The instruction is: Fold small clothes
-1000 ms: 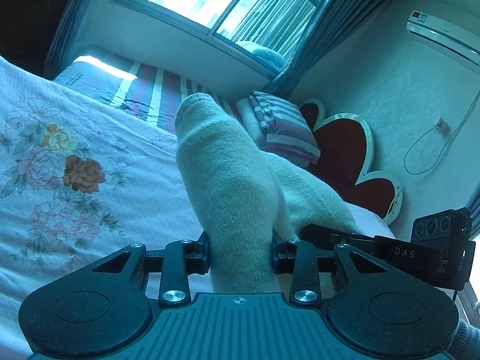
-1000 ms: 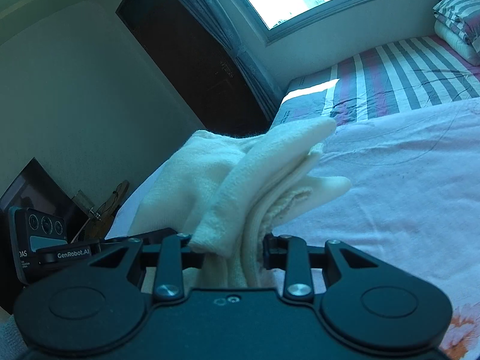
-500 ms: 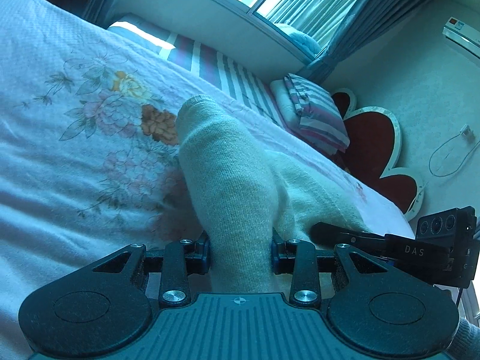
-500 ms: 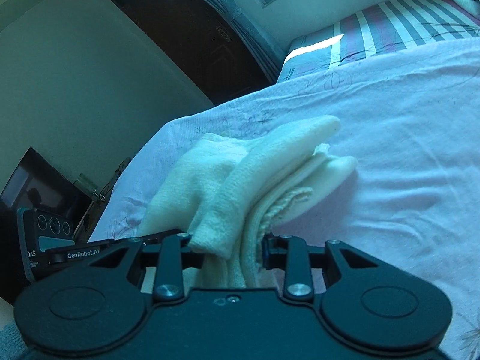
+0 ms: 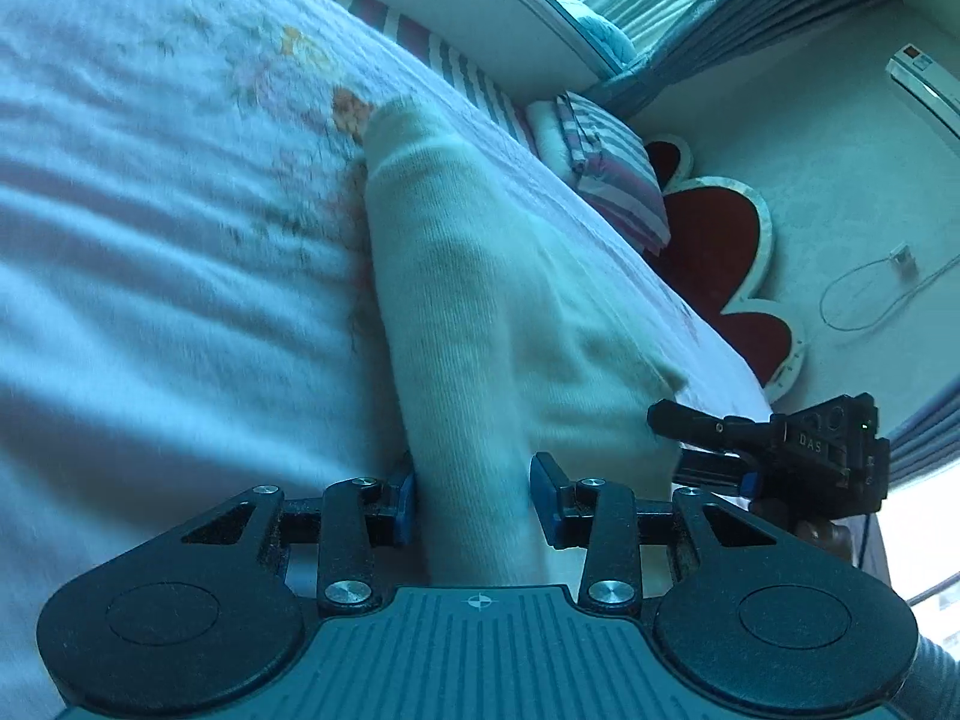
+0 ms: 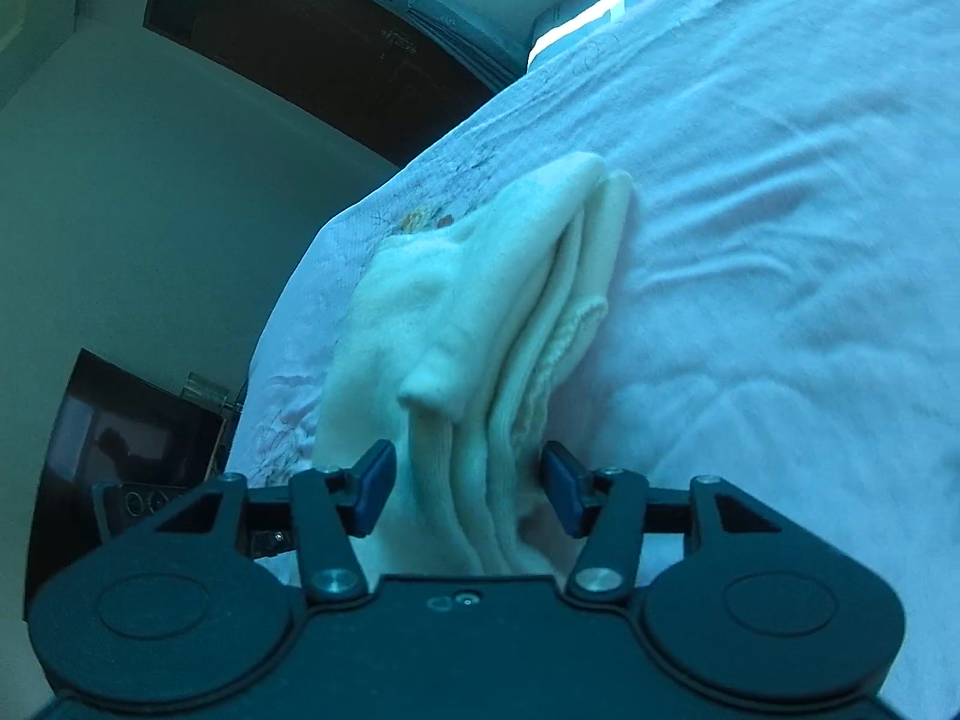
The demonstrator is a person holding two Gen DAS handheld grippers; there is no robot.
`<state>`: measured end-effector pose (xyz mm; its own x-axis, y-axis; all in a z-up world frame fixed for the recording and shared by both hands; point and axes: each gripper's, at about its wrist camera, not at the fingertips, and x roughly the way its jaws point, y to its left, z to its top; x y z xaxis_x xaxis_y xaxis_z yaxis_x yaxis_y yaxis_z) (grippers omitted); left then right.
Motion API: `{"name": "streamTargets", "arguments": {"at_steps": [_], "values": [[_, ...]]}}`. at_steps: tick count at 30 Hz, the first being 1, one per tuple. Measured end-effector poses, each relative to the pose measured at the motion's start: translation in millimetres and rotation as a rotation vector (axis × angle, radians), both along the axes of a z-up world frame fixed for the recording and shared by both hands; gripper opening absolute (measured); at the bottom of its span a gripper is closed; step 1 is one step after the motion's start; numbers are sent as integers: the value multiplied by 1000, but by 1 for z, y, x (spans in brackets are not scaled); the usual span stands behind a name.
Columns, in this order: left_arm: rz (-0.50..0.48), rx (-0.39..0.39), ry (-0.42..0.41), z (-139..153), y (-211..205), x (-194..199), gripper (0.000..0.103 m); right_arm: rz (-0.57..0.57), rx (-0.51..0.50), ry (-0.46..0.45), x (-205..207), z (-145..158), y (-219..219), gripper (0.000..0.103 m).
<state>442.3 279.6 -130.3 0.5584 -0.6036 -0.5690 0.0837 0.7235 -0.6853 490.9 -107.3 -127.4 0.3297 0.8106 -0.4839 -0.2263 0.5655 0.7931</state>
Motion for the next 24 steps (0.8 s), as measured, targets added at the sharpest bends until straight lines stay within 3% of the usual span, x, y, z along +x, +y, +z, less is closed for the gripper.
{"name": "streamTargets", "arguments": {"at_steps": [2, 4, 5, 7, 10, 13, 15, 16, 19, 20, 21, 24], "values": [[2, -38, 6, -8, -1, -12, 38, 23, 39, 74, -10, -11, -3, 60], [36, -125, 10, -16, 2, -17, 37, 41, 62, 132, -19, -20, 1, 45], [50, -185, 8, -21, 5, -20, 20, 46, 98, 159, -22, -22, 1, 17], [64, -274, -15, -25, 9, -25, 18, 36, 208, 193, -27, -24, -7, 14], [55, -349, -64, -21, 12, -34, 18, 26, 239, 186, -33, -13, -17, 14], [27, -259, -37, -21, 6, -42, 18, 55, 175, 172, -38, -8, -18, 13], [23, -115, 11, -29, -3, -45, 18, 74, 20, 153, -41, -12, -7, 14], [25, -95, -8, -31, -3, -48, 18, 84, -43, 140, -44, -15, -3, 14], [62, -87, -23, -26, -2, -57, 20, 81, -51, 93, -52, -15, -6, 15], [68, -64, -27, -20, -2, -60, 24, 77, -59, 86, -54, -11, -8, 23], [80, -24, -34, -11, -2, -65, 24, 77, -93, 51, -61, -1, -19, 29], [125, 116, -130, 25, -3, -64, 33, 53, -174, -129, -63, 39, -26, 24]]}}
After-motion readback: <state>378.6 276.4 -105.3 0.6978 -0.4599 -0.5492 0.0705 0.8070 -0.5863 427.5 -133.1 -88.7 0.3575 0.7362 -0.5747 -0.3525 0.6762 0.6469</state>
